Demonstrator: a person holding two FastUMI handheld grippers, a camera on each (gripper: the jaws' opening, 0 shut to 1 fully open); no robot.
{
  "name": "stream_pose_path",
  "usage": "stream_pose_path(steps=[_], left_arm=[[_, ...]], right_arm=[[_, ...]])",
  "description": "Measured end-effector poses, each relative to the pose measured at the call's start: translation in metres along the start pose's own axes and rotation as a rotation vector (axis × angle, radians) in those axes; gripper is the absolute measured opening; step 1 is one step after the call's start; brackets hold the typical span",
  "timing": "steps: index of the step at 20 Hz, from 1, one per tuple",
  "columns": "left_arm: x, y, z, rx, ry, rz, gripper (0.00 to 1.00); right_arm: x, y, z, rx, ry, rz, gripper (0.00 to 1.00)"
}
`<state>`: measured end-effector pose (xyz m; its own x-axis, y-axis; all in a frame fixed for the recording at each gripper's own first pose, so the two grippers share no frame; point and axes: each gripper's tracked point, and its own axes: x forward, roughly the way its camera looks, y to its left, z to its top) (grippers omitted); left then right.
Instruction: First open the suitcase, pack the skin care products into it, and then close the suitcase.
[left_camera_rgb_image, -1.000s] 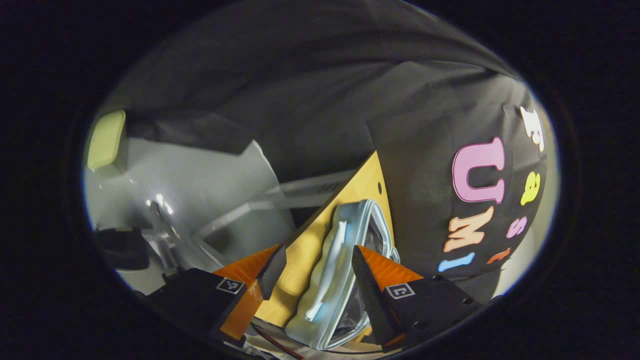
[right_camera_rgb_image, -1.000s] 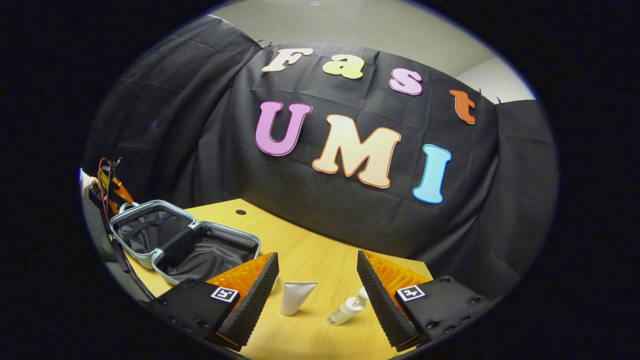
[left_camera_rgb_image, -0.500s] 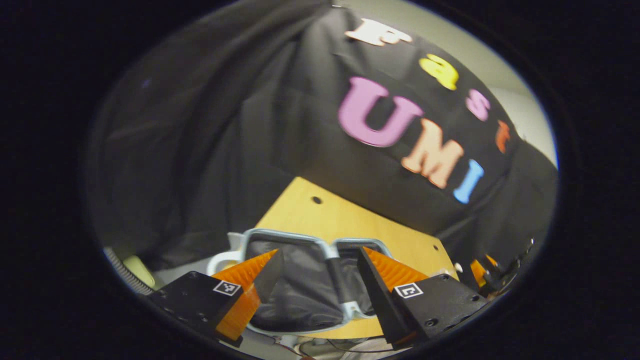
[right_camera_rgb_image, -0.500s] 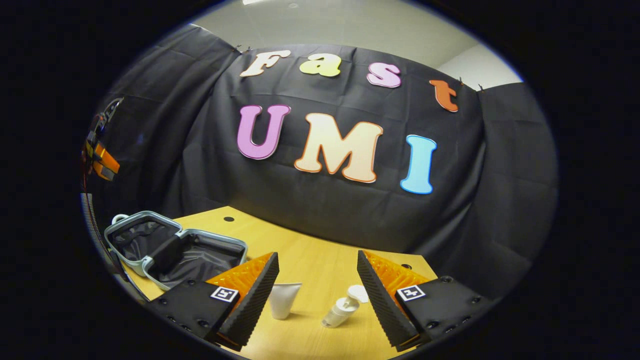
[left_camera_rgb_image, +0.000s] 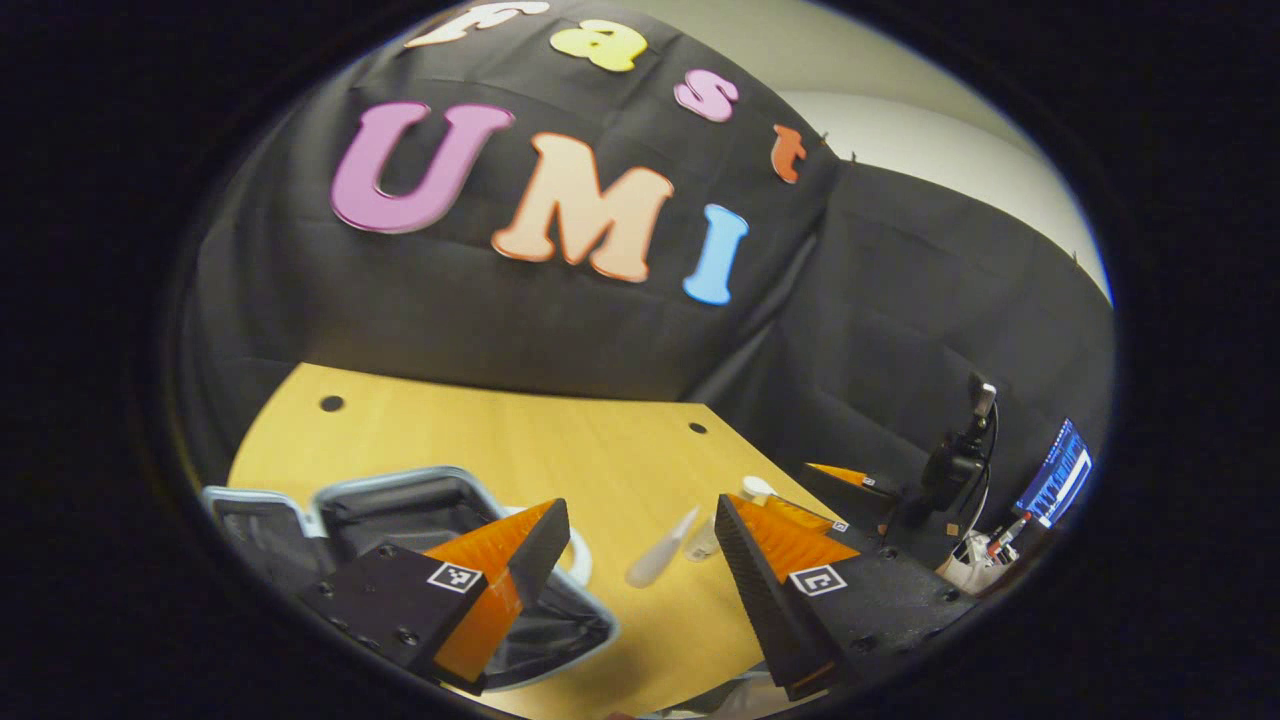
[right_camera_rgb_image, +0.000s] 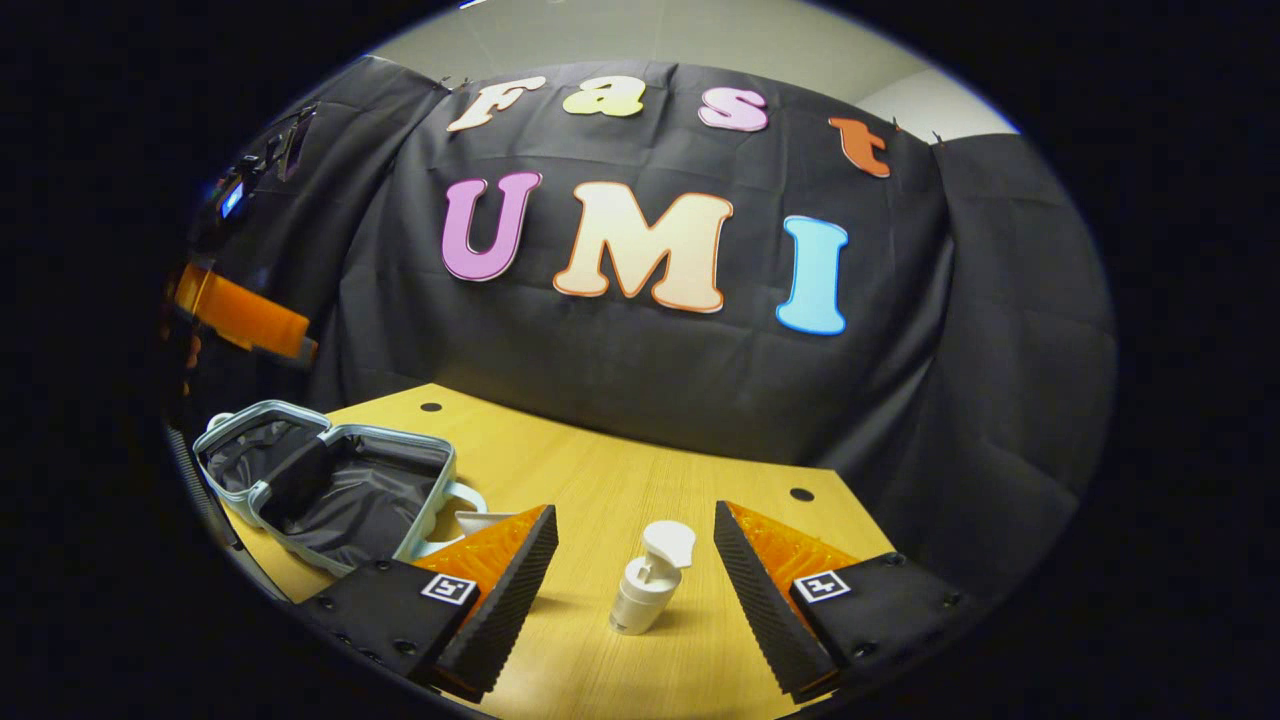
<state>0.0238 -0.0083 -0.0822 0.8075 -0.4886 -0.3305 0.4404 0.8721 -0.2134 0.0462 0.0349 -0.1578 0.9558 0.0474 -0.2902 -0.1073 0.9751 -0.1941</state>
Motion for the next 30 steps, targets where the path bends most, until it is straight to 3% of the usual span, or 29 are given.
stream_pose_path(steps=[4,8,15,20,21,23,24,26,29,30], left_arm=[[0.061,-0.035,-0.040,-0.029,0.035,-0.037,0.95],[0.109,-0.024,-0.091,-0.083,0.089,0.009,0.95],[0.148,-0.005,-0.129,-0.144,0.131,0.073,0.94],[0.153,-0.003,-0.138,-0.128,0.151,0.099,0.83],[0.155,-0.002,-0.139,-0.139,0.156,0.103,0.84],[0.155,0.003,-0.140,-0.146,0.156,0.117,0.67],[0.155,0.007,-0.139,-0.149,0.159,0.128,0.63],[0.150,0.007,-0.137,-0.190,0.152,0.123,0.42],[0.136,0.005,-0.121,-0.186,0.155,0.112,0.40],[0.127,0.001,-0.110,-0.186,0.156,0.101,0.40]], right_arm=[[0.019,-0.008,-0.038,0.038,0.053,0.007,0.99],[0.040,-0.019,-0.077,0.049,0.105,0.015,0.99],[0.070,-0.025,-0.125,0.121,0.179,0.052,0.99],[0.076,-0.021,-0.141,0.144,0.203,0.085,0.99],[0.077,-0.019,-0.143,0.143,0.204,0.087,0.98],[0.078,-0.016,-0.146,0.148,0.204,0.097,0.94],[0.079,-0.015,-0.146,0.153,0.201,0.105,0.92],[0.082,-0.015,-0.145,0.157,0.198,0.099,0.78],[0.083,-0.014,-0.144,0.174,0.208,0.101,0.62],[0.081,-0.013,-0.141,0.172,0.208,0.101,0.62]])
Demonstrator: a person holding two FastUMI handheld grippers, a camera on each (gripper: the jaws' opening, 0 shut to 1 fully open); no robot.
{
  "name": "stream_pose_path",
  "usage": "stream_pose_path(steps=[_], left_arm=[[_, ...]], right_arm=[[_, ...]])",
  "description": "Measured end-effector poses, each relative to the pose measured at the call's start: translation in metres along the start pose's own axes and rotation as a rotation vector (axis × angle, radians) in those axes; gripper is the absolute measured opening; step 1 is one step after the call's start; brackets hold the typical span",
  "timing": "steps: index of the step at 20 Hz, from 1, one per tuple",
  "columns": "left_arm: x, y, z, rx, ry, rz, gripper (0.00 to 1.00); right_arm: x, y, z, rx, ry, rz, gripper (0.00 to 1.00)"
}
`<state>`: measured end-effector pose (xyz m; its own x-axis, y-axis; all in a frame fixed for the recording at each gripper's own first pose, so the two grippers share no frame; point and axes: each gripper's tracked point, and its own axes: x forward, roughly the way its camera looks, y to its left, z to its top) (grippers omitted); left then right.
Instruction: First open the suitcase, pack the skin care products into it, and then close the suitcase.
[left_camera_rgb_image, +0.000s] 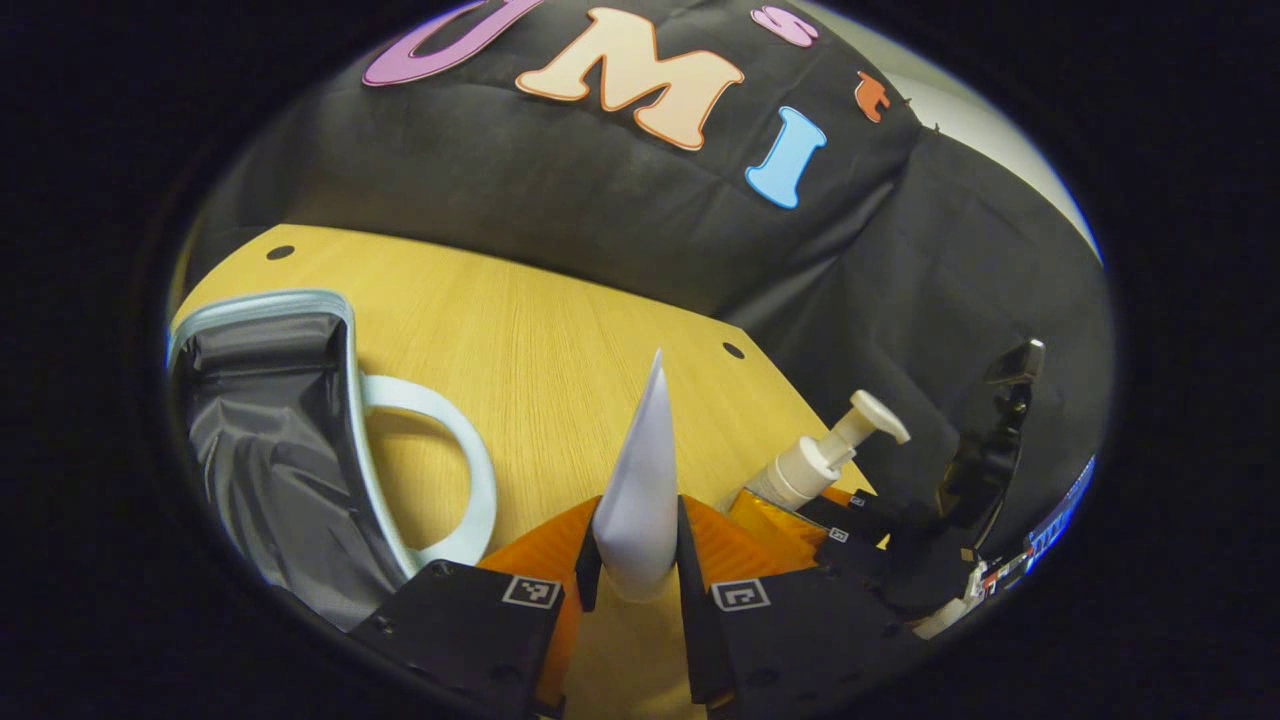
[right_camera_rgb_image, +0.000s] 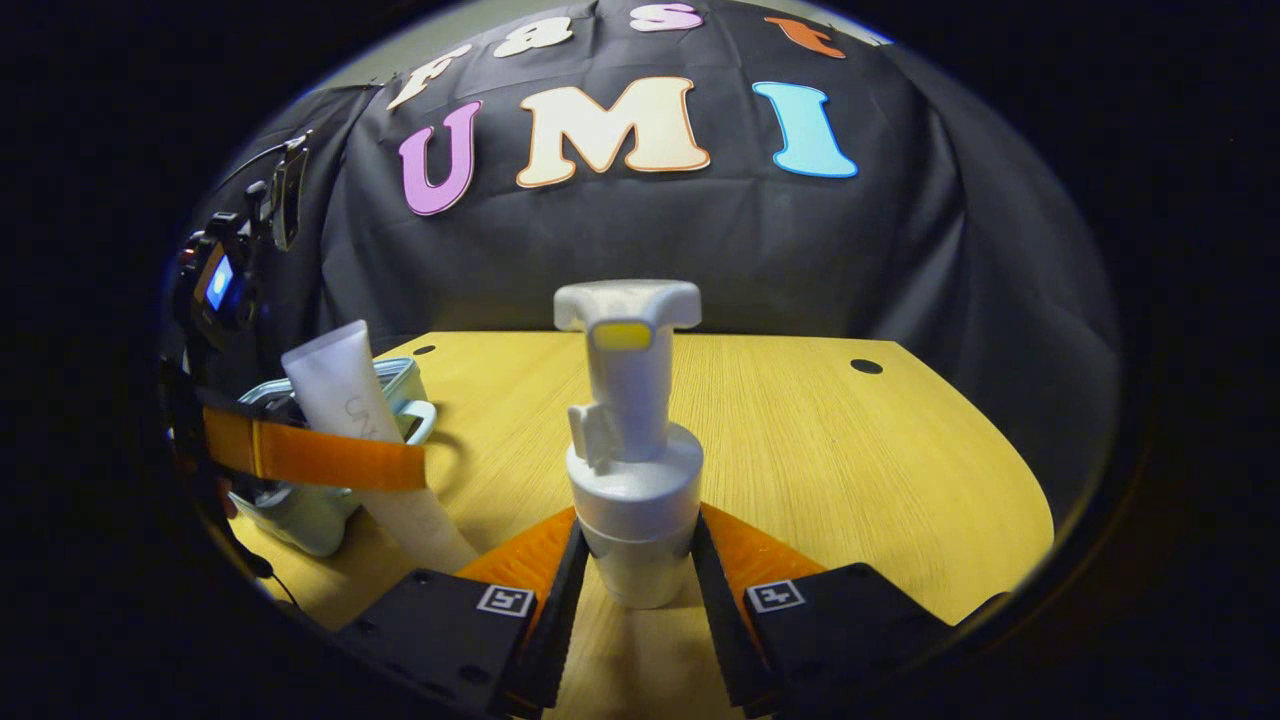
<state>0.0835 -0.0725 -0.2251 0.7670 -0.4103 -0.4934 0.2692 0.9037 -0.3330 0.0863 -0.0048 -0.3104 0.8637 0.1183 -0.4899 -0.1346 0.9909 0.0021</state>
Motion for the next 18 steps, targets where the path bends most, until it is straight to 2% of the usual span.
stream_pose_path(steps=[3,4,5,7,9,11,14,15,17,18], left_arm=[[-0.040,-0.007,0.030,-0.041,-0.009,-0.042,0.41],[-0.054,-0.002,0.040,-0.055,-0.008,-0.035,0.38],[-0.070,0.009,0.048,-0.065,-0.005,-0.015,0.37],[-0.100,0.035,0.070,-0.072,-0.013,0.043,0.43],[-0.124,0.059,0.079,-0.072,0.005,0.082,0.40],[-0.138,0.087,0.069,-0.073,0.077,0.114,0.43],[-0.146,0.123,0.036,-0.111,0.231,0.142,0.37],[-0.143,0.132,0.022,-0.134,0.288,0.146,0.43],[-0.143,0.148,0.002,-0.168,0.382,0.149,0.40],[-0.144,0.153,-0.003,-0.174,0.420,0.154,0.42]], right_arm=[[-0.016,0.012,0.021,0.001,-0.002,0.017,0.62],[-0.023,0.022,0.030,0.001,-0.004,0.031,0.62],[-0.030,0.032,0.040,-0.008,-0.006,0.046,0.60],[-0.043,0.058,0.061,-0.032,-0.010,0.082,0.60],[-0.051,0.090,0.075,-0.018,0.011,0.136,0.61],[-0.054,0.126,0.085,0.006,0.040,0.196,0.61],[-0.050,0.182,0.099,0.004,0.060,0.281,0.61],[-0.047,0.200,0.100,0.007,0.068,0.316,0.60],[-0.039,0.235,0.099,0.020,0.097,0.378,0.61],[-0.036,0.250,0.092,0.014,0.117,0.399,0.60]])
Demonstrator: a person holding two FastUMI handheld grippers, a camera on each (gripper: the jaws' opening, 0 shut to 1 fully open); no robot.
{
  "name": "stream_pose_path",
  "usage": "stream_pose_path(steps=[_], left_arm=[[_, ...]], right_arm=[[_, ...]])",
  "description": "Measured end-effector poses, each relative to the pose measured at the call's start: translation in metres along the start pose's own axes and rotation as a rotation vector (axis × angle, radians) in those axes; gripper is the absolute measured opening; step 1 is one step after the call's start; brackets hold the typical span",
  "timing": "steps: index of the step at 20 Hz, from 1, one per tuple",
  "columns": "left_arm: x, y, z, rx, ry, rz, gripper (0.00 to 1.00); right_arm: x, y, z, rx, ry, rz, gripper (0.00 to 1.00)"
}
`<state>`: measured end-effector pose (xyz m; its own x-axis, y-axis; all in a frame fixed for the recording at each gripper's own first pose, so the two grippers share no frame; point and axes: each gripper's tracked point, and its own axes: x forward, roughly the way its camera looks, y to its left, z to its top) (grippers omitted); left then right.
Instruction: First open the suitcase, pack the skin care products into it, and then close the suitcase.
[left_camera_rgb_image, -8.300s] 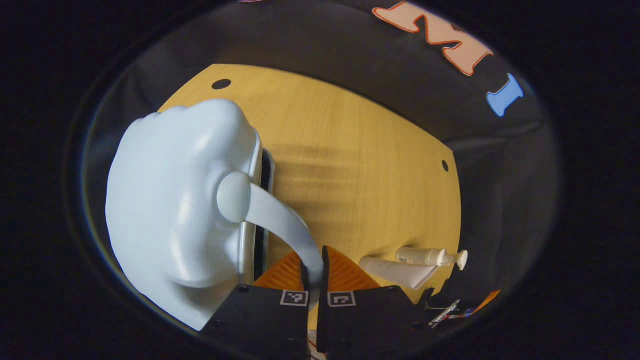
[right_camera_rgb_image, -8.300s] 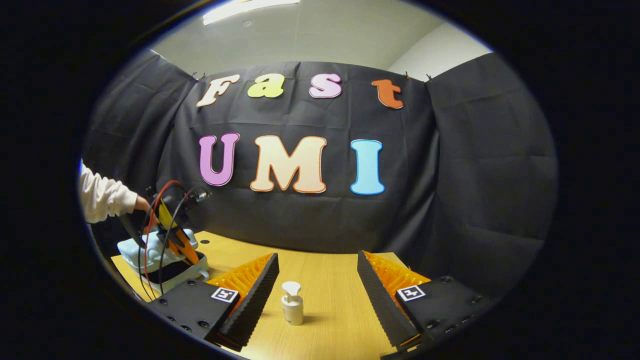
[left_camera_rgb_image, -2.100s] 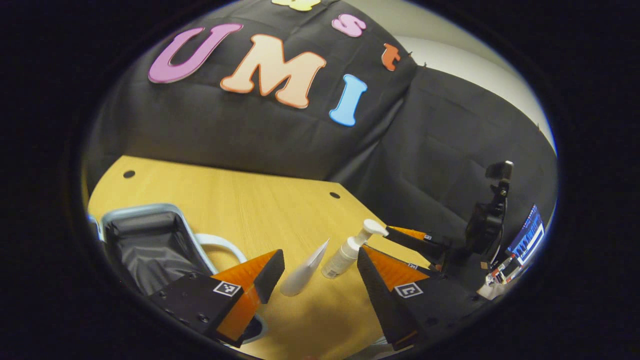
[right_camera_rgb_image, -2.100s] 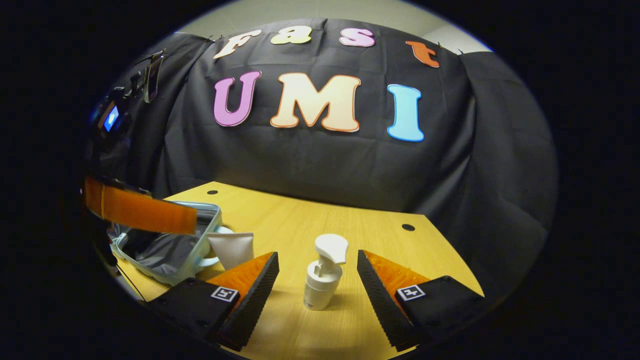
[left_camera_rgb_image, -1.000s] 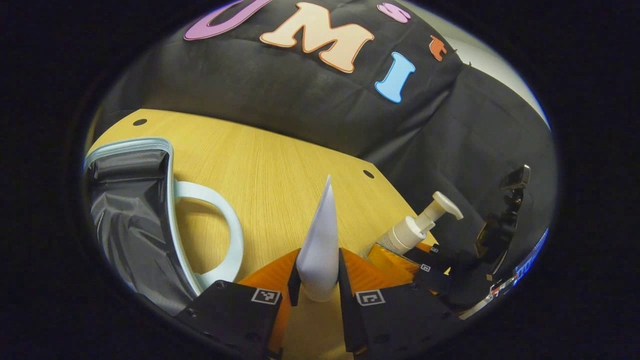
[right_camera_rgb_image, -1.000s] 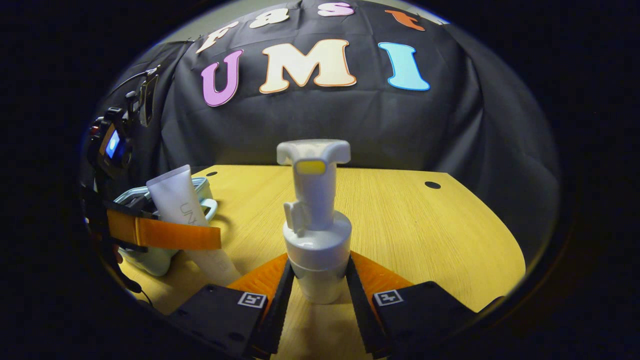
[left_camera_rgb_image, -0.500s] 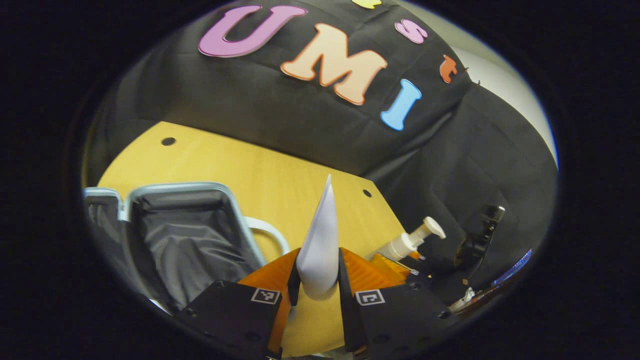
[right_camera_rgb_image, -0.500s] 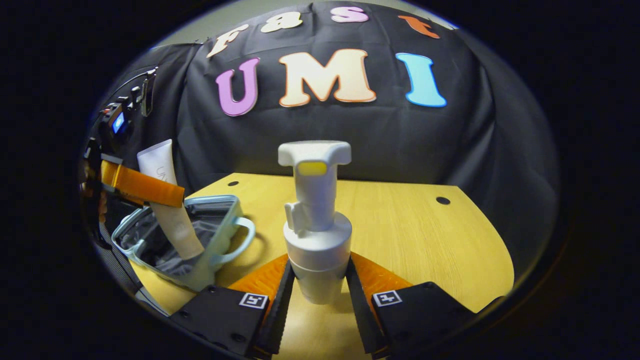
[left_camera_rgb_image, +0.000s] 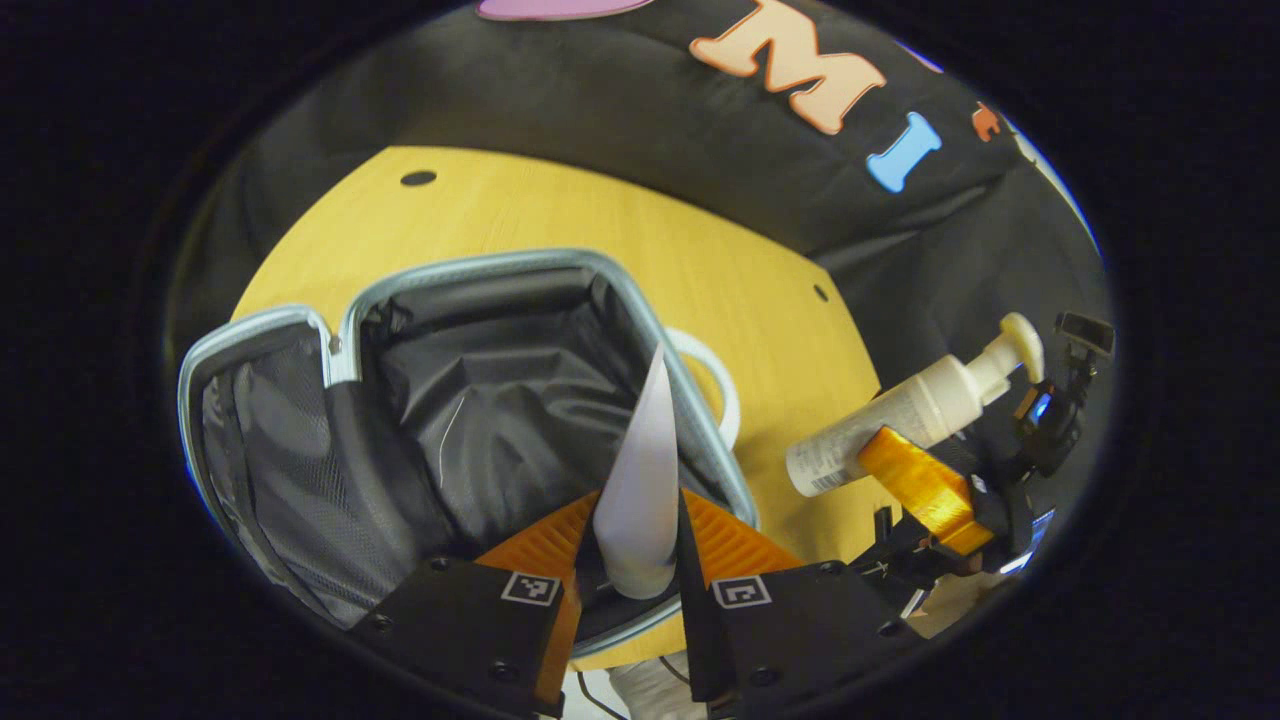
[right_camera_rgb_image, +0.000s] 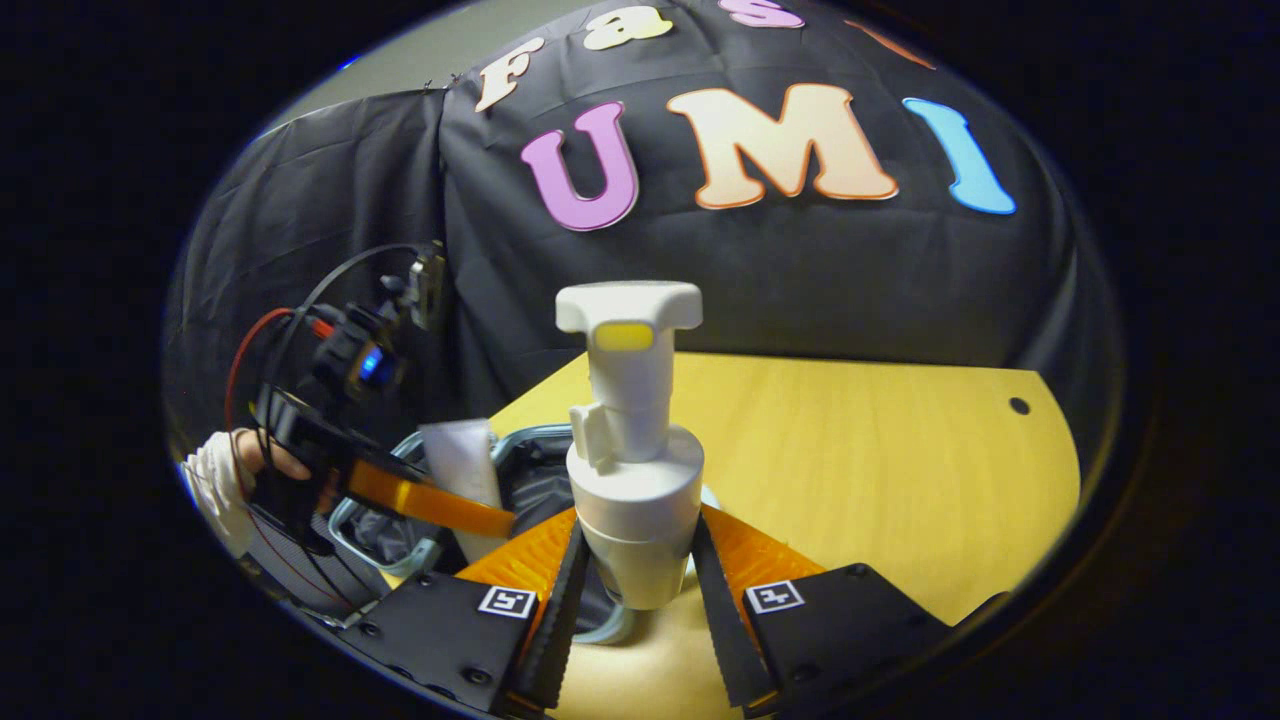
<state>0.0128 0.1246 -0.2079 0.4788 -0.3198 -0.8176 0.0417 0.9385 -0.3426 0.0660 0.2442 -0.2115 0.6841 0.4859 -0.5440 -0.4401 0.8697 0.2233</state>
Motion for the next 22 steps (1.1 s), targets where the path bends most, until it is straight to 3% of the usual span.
stream_pose_path(steps=[6,11,12,15,16,17,22], left_arm=[[0.020,0.037,-0.015,-0.005,0.126,0.024,0.44],[0.024,0.056,-0.009,-0.038,0.125,0.063,0.43],[0.022,0.060,-0.008,-0.035,0.114,0.068,0.46],[0.002,0.056,-0.002,-0.025,0.070,0.076,0.74],[-0.007,0.058,0.002,-0.019,0.046,0.092,0.77],[-0.017,0.058,0.005,-0.019,0.016,0.101,0.86],[-0.084,0.072,0.003,-0.121,-0.159,0.163,0.94]], right_arm=[[0.041,0.028,-0.051,-0.043,0.207,0.059,0.60],[0.052,0.033,-0.069,-0.042,0.294,0.057,0.60],[0.055,0.034,-0.073,-0.037,0.305,0.054,0.61],[0.062,0.033,-0.082,-0.022,0.337,0.050,0.60],[0.063,0.033,-0.085,-0.024,0.351,0.044,0.60],[0.065,0.033,-0.088,-0.030,0.363,0.037,0.60],[0.072,0.035,-0.094,-0.025,0.390,0.023,0.62]])
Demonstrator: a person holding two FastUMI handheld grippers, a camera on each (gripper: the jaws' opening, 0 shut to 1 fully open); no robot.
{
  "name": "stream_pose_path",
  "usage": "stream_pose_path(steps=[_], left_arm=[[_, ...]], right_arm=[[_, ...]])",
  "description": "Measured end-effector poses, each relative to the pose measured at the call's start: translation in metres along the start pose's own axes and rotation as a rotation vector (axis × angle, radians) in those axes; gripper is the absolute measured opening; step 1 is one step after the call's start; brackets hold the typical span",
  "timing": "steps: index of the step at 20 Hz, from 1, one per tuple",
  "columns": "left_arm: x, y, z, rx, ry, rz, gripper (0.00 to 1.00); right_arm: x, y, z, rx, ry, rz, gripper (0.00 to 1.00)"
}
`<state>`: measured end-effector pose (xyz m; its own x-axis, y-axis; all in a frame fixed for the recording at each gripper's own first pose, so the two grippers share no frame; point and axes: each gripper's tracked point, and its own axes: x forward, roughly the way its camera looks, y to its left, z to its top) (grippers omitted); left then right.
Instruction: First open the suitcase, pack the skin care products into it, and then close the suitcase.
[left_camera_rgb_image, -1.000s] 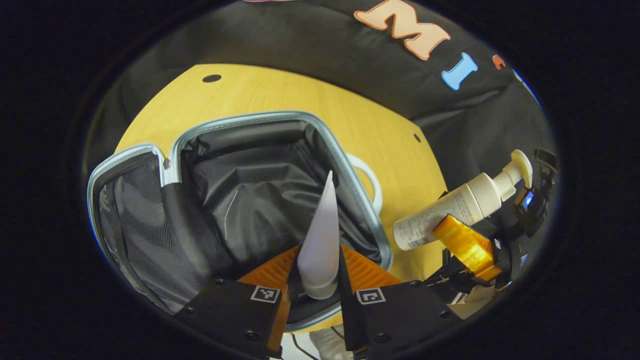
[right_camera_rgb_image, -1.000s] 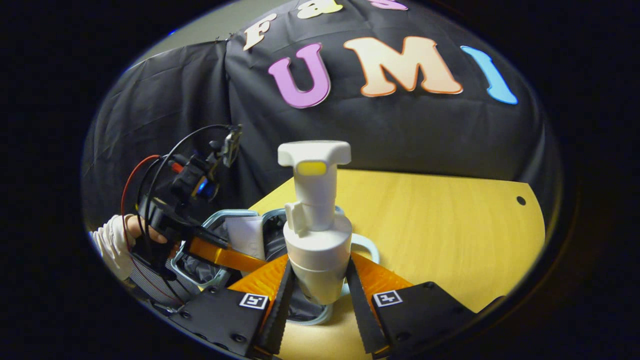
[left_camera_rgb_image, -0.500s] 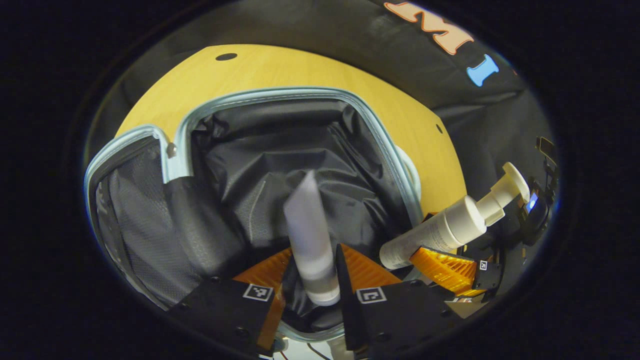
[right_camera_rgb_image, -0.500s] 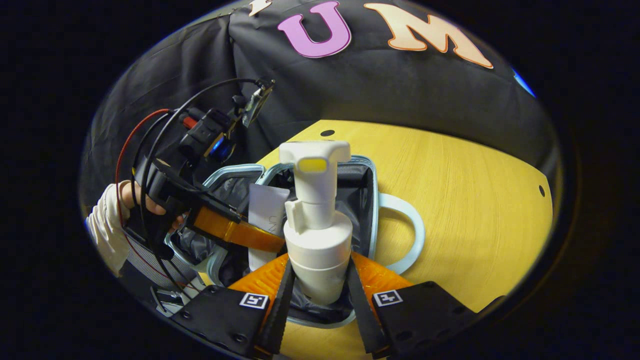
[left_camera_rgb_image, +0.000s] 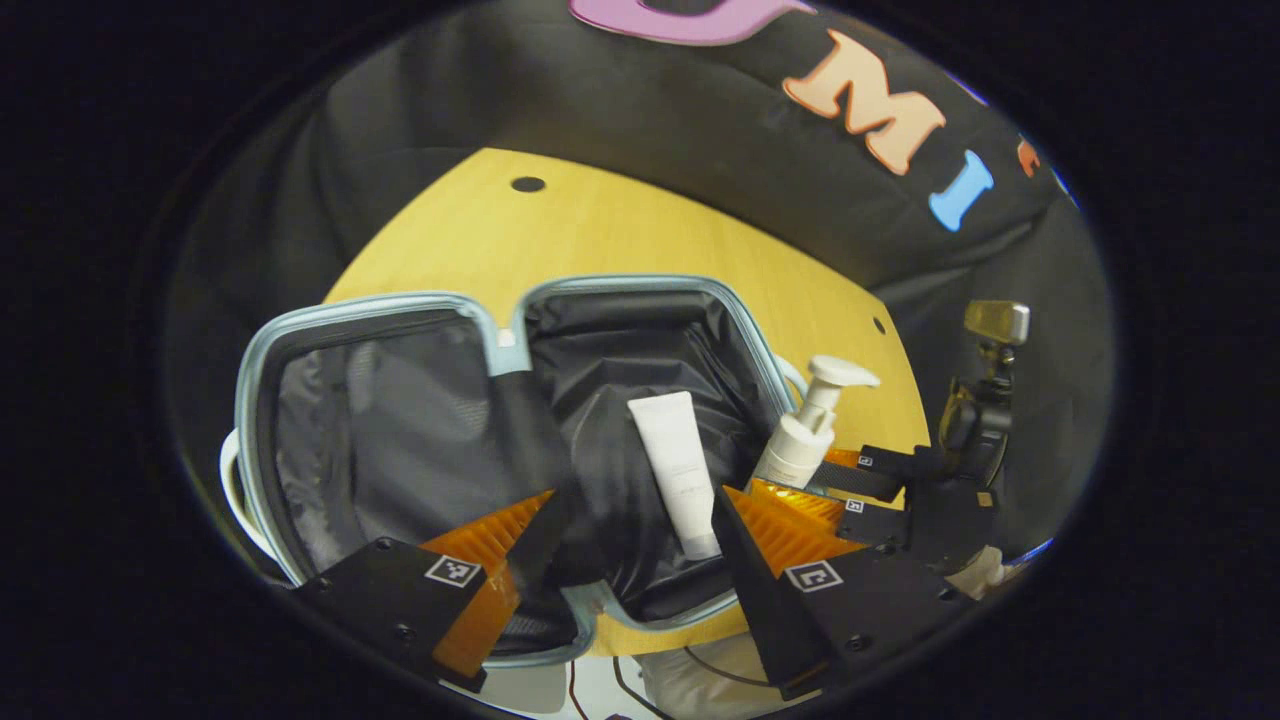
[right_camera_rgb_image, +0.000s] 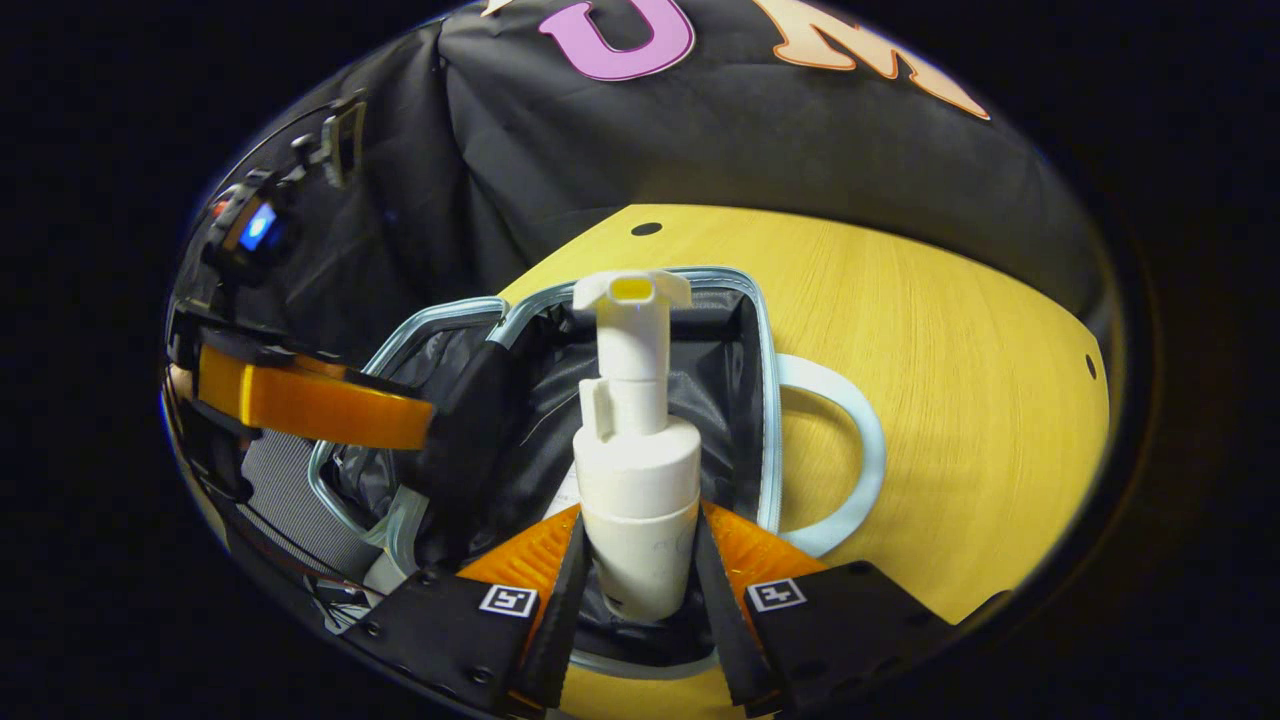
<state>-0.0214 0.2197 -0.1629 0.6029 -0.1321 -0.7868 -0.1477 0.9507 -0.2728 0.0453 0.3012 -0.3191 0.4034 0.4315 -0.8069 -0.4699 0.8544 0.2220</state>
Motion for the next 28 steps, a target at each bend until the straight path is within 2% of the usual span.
stream_pose_path(steps=[7,9,10,11,13,14,15,18,21,22,24,25,26,28], left_arm=[[-0.086,0.070,-0.017,-0.226,-0.172,0.158,0.95],[-0.098,0.100,-0.020,-0.292,-0.222,0.195,0.95],[-0.100,0.117,-0.023,-0.324,-0.245,0.216,0.95],[-0.103,0.134,-0.025,-0.358,-0.266,0.241,0.95],[-0.103,0.175,-0.034,-0.413,-0.302,0.286,0.95],[-0.101,0.196,-0.038,-0.433,-0.317,0.305,0.95],[-0.101,0.218,-0.045,-0.453,-0.324,0.324,0.95],[-0.102,0.267,-0.051,-0.525,-0.346,0.396,0.95],[-0.086,0.295,-0.048,-0.554,-0.349,0.380,0.95],[-0.077,0.299,-0.049,-0.570,-0.338,0.361,0.95],[-0.060,0.304,-0.050,-0.621,-0.319,0.319,0.95],[-0.055,0.308,-0.048,-0.644,-0.317,0.305,0.89],[-0.051,0.312,-0.048,-0.662,-0.318,0.294,0.92],[-0.036,0.314,-0.045,-0.684,-0.308,0.257,0.76]], right_arm=[[0.007,-0.001,-0.001,-0.014,0.005,-0.035,0.62],[0.004,0.004,0.005,-0.012,-0.026,-0.017,0.64],[0.005,0.006,0.008,-0.013,-0.052,-0.013,0.70],[0.002,0.006,0.014,-0.019,-0.077,-0.014,0.85],[-0.008,0.004,0.024,-0.034,-0.136,-0.018,0.88],[-0.015,0.003,0.030,-0.037,-0.168,-0.019,0.95],[-0.023,0.002,0.037,-0.035,-0.202,-0.018,0.98],[-0.061,-0.008,0.054,-0.002,-0.294,-0.036,0.98],[-0.095,-0.035,0.053,0.004,-0.328,-0.108,0.98],[-0.104,-0.045,0.051,0.002,-0.326,-0.137,0.94],[-0.120,-0.060,0.042,0.007,-0.319,-0.179,0.98],[-0.126,-0.066,0.039,0.012,-0.318,-0.196,0.98],[-0.132,-0.072,0.037,0.016,-0.319,-0.213,0.98],[-0.139,-0.081,0.032,0.031,-0.320,-0.241,0.98]])
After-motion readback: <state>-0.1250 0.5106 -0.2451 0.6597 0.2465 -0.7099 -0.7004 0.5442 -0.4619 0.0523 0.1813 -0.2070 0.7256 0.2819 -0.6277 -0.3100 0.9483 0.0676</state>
